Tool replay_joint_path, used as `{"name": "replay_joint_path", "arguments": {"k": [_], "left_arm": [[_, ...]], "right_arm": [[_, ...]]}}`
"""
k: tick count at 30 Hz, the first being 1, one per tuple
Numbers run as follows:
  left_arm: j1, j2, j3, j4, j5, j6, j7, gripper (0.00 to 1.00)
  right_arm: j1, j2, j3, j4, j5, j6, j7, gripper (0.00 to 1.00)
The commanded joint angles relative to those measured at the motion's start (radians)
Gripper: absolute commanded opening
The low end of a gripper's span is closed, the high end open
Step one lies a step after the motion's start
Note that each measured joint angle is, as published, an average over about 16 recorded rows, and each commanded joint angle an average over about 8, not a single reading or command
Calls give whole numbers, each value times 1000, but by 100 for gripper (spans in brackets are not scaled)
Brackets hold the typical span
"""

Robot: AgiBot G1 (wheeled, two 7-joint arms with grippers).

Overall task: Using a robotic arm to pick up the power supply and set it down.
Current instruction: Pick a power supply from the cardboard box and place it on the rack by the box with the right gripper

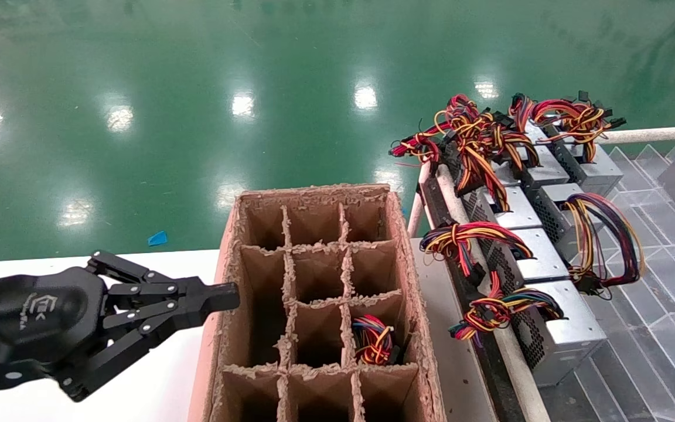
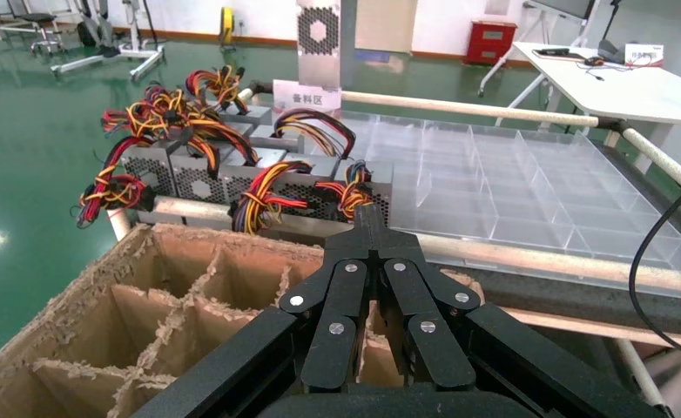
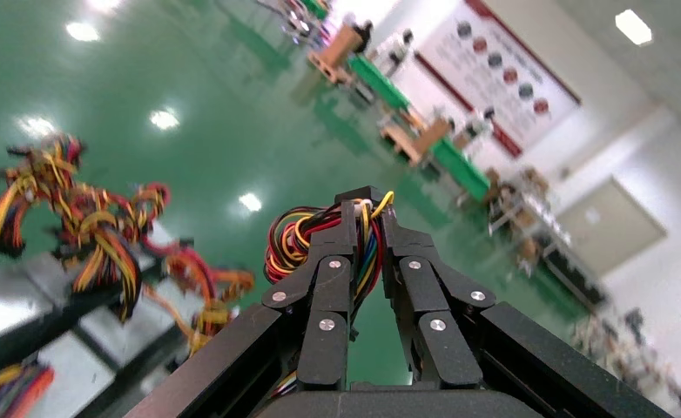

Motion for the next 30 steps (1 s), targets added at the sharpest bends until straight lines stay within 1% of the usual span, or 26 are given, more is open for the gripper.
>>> {"name": "replay_joint_path", "arguments": {"k": [1, 9, 17, 21, 27, 30], "left_arm": [[0, 0, 0, 0, 0, 0, 0, 0], [0, 0, 0, 0, 0, 0, 0, 0], [0, 0, 0, 0, 0, 0, 0, 0], [0, 0, 0, 0, 0, 0, 0, 0], [0, 0, 0, 0, 0, 0, 0, 0], [0, 0, 0, 0, 0, 0, 0, 0]], "right_arm": [[-27, 15, 5, -11, 10, 2, 3, 0], [-189, -20, 66, -92, 86, 40, -22, 0], [-303, -78, 107, -111, 131, 124, -40, 0], [-345, -104, 124, -114, 152, 199, -45, 0], [-383, -152, 141, -122, 175, 366, -49, 0], [-393, -170, 144, -113, 179, 432, -48, 0]]}}
